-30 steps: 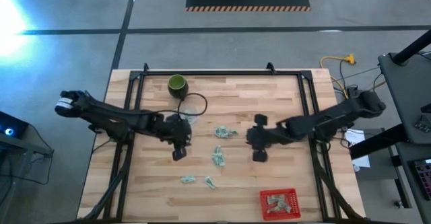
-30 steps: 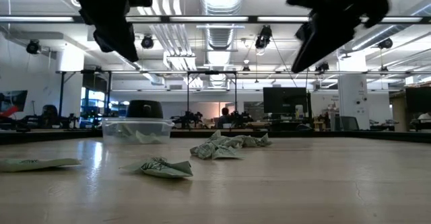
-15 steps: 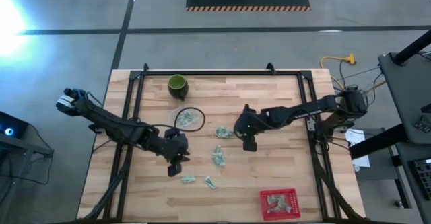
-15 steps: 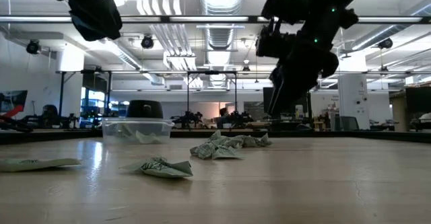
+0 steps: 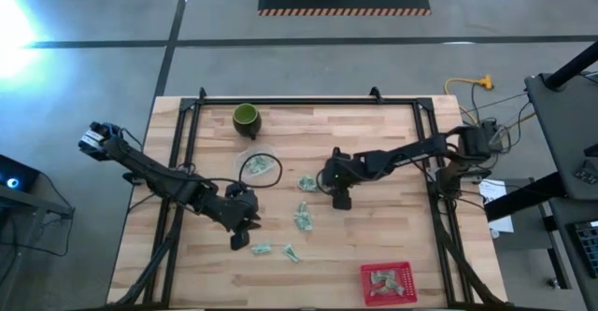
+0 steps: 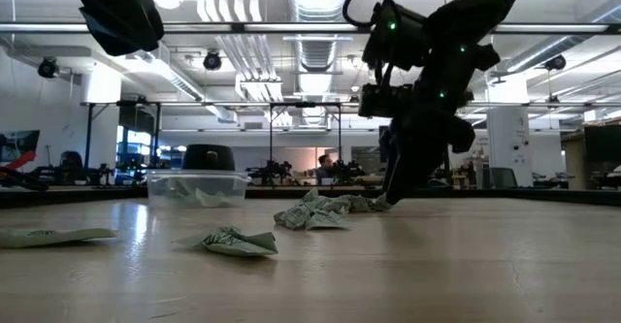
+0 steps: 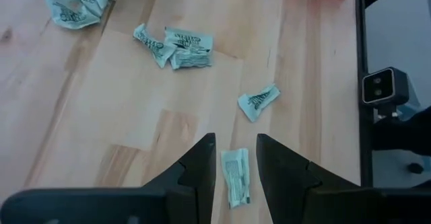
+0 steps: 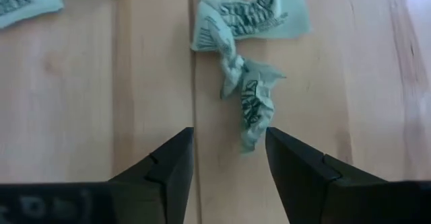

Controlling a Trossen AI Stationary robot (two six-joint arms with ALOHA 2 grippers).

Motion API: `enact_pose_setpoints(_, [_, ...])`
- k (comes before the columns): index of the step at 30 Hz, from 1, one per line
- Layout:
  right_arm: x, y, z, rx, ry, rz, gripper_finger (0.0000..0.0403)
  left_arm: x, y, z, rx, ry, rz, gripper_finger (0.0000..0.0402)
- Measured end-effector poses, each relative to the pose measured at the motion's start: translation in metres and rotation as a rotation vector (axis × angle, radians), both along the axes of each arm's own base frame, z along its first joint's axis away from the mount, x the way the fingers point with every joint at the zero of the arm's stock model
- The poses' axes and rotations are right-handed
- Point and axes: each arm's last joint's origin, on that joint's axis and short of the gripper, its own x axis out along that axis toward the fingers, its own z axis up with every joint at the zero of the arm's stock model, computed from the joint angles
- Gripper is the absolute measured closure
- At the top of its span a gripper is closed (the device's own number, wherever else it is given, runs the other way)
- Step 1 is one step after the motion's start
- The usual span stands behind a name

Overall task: Pick and place items into bin
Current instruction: Put the green stevia packet into the red basket

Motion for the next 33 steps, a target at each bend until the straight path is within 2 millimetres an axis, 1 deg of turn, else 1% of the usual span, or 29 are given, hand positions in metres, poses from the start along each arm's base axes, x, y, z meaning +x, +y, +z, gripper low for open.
enact_pose_setpoints(5, [0.001,-0.006,-0.002,0.015,0.004,-0.061,0.0231,0.000,0.000,0.000,0.005,0.000,0.005,0.0312])
enact_pose_setpoints(11, [0.003,-0.011,-0.001,0.013,-0.026,-0.076,0.0232,0.000,0.000,-0.001,0.006,0.000,0.005,0.0312])
enact_pose_setpoints(18, [0.008,-0.011,-0.011,0.038,-0.008,-0.058,0.0236,0.000,0.000,-0.001,0.005,0.001,0.007,0.0312])
enact_pose_setpoints(22, [0.010,-0.011,-0.013,0.044,-0.002,-0.071,0.0240,0.000,0.000,-0.001,0.005,0.001,0.007,0.0312])
enact_pose_setpoints(27, [0.011,-0.012,-0.012,0.033,-0.007,-0.058,0.0266,0.000,0.000,-0.001,0.005,0.001,0.007,0.0312])
enact_pose_setpoints(33, [0.011,-0.012,-0.012,0.034,-0.008,-0.061,0.0323,0.000,0.000,-0.001,0.007,0.001,0.008,0.0312])
